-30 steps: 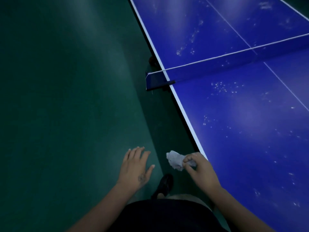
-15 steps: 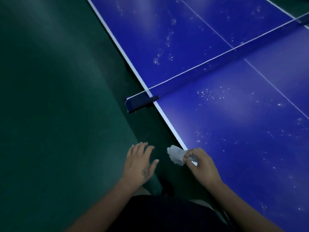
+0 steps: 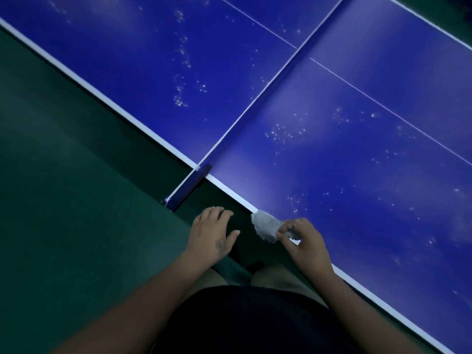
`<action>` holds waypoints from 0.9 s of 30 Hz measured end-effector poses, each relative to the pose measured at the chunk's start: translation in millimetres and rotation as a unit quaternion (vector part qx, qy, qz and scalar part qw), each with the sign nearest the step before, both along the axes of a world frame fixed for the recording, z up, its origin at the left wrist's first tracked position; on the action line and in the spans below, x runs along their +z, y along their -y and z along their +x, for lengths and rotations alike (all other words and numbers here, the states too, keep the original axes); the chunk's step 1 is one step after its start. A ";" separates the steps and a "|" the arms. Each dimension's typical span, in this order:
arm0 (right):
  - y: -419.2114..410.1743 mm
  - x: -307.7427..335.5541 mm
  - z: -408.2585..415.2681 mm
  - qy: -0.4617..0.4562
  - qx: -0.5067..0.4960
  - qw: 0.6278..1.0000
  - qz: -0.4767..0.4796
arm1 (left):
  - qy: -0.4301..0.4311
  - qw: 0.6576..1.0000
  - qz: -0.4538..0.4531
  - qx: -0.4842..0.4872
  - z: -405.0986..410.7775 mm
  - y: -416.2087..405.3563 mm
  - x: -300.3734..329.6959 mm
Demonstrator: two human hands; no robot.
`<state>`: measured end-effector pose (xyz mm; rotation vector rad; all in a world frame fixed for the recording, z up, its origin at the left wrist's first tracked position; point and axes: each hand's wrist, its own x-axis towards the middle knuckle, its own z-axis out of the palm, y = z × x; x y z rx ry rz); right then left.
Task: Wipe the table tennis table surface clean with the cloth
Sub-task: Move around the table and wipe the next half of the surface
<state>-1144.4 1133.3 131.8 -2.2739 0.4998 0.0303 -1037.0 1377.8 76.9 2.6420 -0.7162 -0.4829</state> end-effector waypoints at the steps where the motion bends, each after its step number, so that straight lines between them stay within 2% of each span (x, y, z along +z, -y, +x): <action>1: -1.7 1.1 0.2 0.000 -0.009 1.000 0.000 | -0.014 1.000 0.000 -0.012 5.4 4.5 -0.9; 5: -0.2 1.6 1.7 0.005 -0.045 0.999 0.013 | -0.067 0.997 -0.002 -0.035 21.1 29.5 1.8; 9: 11.5 0.8 10.3 0.015 -0.059 0.998 0.018 | -0.057 0.997 0.016 -0.058 30.0 54.8 2.1; 11: 19.8 -0.6 17.7 0.033 -0.056 0.997 0.030 | -0.079 0.996 0.011 -0.034 37.0 67.6 5.9; 13: 28.5 -3.1 25.5 0.042 -0.051 0.997 0.050 | -0.136 0.990 -0.025 0.020 41.9 79.6 8.7; 16: 38.6 -9.2 38.5 0.043 -0.044 0.995 0.084 | -0.258 0.950 -0.108 0.141 48.5 97.2 13.0; 18: 43.5 -16.9 48.7 0.052 -0.030 0.994 0.096 | -0.306 0.919 -0.146 0.202 51.3 109.2 12.7; 22: 49.8 -35.7 67.5 0.062 0.014 0.994 0.093 | -0.305 0.884 -0.212 0.283 60.9 125.3 9.9; 27: 52.3 -50.0 83.8 0.065 0.086 0.993 0.056 | -0.298 0.865 -0.265 0.305 77.7 129.9 7.9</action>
